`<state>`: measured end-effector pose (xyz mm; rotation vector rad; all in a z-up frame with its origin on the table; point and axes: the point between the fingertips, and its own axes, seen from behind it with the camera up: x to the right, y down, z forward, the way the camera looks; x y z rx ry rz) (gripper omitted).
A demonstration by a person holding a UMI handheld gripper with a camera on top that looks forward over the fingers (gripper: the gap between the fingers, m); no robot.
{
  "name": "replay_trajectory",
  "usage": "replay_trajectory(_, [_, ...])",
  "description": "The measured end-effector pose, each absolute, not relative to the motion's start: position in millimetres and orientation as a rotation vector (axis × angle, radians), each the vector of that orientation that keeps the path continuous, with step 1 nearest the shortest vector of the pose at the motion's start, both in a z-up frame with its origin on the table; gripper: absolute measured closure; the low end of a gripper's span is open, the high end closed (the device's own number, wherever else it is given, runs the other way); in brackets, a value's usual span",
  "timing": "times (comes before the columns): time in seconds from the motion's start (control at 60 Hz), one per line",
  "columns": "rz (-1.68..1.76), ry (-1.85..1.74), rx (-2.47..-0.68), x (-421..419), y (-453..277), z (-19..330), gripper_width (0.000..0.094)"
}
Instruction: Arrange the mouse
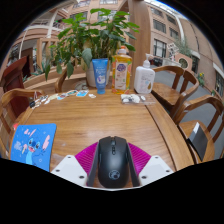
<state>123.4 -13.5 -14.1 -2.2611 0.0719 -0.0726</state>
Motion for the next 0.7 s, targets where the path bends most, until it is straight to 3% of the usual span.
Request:
replay_trajectory(0.2, [-0.157,0.023,-2.249,124,-14,-11,0.0528])
replay_trajectory(0.383, [-0.182,0.050,-2.238,129,-19,1,0.0545])
replay_trajectory(0.517, [-0.209,0.087,-2.123,136,-13,73,0.0544])
replay_trajectory(0.7, [-0.129,0.104,-1.903,96,-4,220,0.0546])
